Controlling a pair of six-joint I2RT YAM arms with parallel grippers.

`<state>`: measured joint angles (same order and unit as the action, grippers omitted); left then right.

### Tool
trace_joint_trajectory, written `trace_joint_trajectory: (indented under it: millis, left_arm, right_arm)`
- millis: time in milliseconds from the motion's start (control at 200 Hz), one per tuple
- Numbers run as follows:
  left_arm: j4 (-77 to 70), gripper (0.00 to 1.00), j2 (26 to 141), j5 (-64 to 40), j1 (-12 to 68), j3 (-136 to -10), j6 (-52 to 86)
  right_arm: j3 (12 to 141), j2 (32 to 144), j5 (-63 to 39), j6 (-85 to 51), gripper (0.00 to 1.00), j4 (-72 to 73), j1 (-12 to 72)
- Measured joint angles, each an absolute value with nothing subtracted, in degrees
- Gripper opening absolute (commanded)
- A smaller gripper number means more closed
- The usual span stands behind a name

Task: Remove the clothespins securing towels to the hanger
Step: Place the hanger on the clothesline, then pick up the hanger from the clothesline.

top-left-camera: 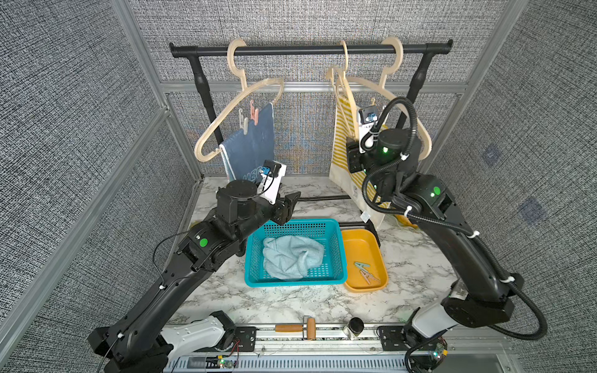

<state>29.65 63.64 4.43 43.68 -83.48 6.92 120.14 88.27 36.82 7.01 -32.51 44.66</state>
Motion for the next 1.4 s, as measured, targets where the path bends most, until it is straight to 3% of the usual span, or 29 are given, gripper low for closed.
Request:
trace_joint_trajectory:
  millis: [936,1401]
  left_arm:
    - [29.2,0.63,65.6,5.3,43.7,-83.8,6.2]
    - [32.8,0.66,69.6,-11.6,43.7,-88.6,12.6]
  right_arm:
    - [107.5,71.1,22.0,-0.8,0.68,-36.1,44.9]
    - [108.6,66.4,22.9,-1.6,0.68,-41.5,43.2]
